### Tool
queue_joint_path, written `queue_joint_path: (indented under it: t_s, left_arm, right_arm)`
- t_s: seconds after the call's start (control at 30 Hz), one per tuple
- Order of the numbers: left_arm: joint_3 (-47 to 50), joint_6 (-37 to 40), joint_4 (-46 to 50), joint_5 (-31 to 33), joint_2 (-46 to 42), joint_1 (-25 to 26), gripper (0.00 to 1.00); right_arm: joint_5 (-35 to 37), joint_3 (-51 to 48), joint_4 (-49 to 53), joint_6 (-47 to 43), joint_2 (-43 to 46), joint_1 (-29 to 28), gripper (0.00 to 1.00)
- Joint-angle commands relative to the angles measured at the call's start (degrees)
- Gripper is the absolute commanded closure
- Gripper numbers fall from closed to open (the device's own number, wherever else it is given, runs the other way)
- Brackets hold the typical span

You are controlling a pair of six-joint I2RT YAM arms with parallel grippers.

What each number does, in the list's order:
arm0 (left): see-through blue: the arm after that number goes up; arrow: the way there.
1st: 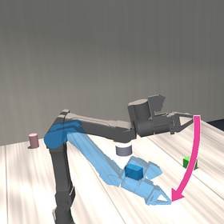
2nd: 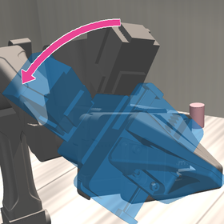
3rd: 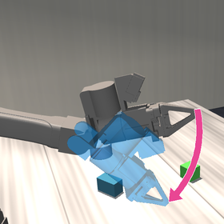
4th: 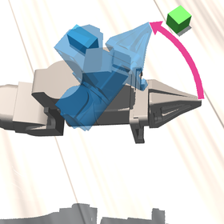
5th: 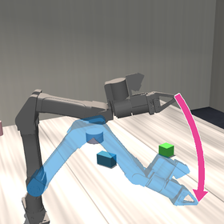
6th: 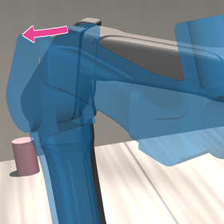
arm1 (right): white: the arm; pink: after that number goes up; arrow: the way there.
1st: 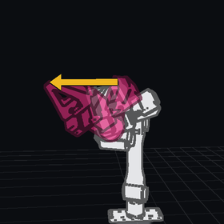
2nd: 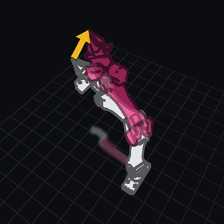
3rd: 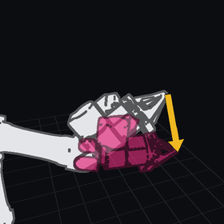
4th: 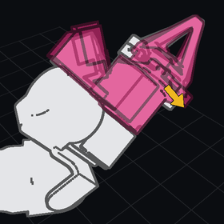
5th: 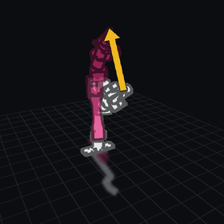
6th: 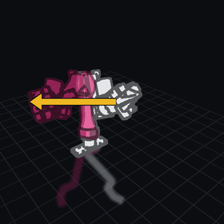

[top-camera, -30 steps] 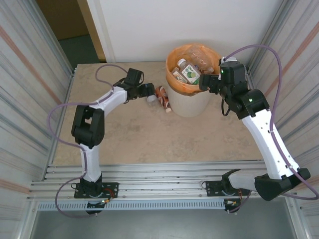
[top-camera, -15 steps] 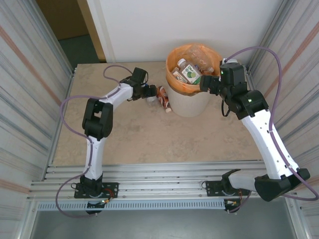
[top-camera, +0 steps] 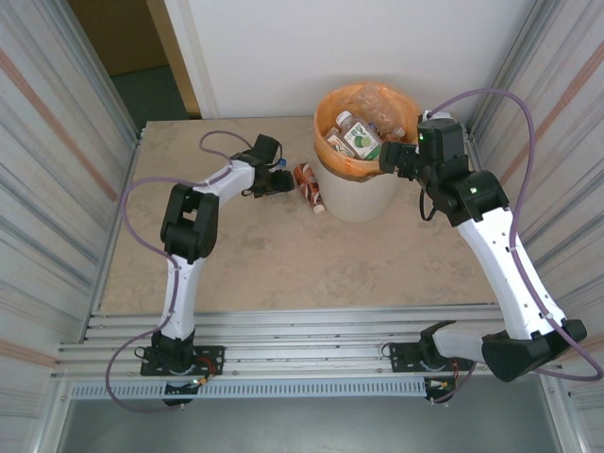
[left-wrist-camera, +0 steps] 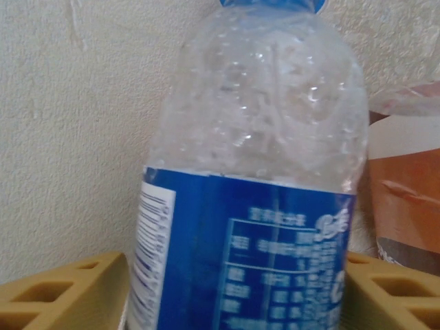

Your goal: Put the plastic bottles in the bin

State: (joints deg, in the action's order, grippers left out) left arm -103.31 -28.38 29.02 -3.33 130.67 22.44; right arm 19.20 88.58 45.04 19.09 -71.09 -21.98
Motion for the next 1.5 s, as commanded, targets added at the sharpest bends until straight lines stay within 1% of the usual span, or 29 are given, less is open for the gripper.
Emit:
queue_joint_path:
  t_s: [0.0,0.1,0.17,0.23,0.43,0.6,0.73,0.87,0.97,1.07,1.23,1.4,1.47]
  left_arm:
    - [-1.34,0.43,1.88,1.19,1.15,-0.77,0.32]
    - [-0.13,0.43,1.27,1.17,0.28,-0.81,0.40]
    - [1.31,0.43,0.38,0.89,-0.76,-0.90,0.43]
    - [2.94,0.44,-0.55,0.70,-2.11,-1.13,0.48]
    - [11.46,0.42,-5.65,0.89,-9.56,-2.03,0.55]
    - [19.00,1.33,-9.30,1.59,-18.17,-2.92,0.56]
    - [25.43,3.65,-12.42,1.91,-25.63,-3.01,0.56]
    - [31.85,6.23,-16.14,-0.20,-33.34,-2.99,0.56]
    - [36.86,7.92,-19.92,-3.86,-39.22,-2.97,0.57]
    - [41.35,9.34,-23.88,-9.38,-44.86,-2.92,0.58]
    - [48.32,10.20,-31.00,-17.58,-53.86,-2.67,0.59]
    - [51.41,11.56,-33.61,-21.13,-60.29,-1.45,0.59]
    - [51.80,12.31,-33.64,-21.95,-62.20,-0.78,0.59]
  right_arm:
    - [-0.74,-0.57,-0.74,1.33,0.77,0.41,0.02]
    - [-0.96,-0.52,-0.74,1.42,0.73,0.42,0.02]
    - [-0.93,-0.55,-0.81,1.47,0.75,0.44,0.02]
    - [-1.10,-0.57,-0.75,1.64,0.68,0.36,0.02]
    - [-2.04,-0.81,-0.74,2.22,0.39,0.42,0.02]
    - [-2.91,-0.86,-1.08,2.86,0.26,0.42,0.02]
    - [-4.29,-0.96,-1.63,3.47,0.18,0.41,0.02]
    - [-6.65,-1.03,-2.10,4.19,0.23,0.40,0.02]
    - [-10.52,-1.33,-3.08,4.63,0.30,0.36,0.02]
    - [-15.15,-2.27,-4.96,5.65,0.60,0.35,0.00]
    - [-25.71,-5.36,-11.06,10.02,0.37,-0.12,0.05]
    - [-37.13,-9.13,-20.48,14.71,-2.43,-1.77,0.05]
    - [-40.00,-8.71,-22.69,14.93,-4.71,-3.36,0.06]
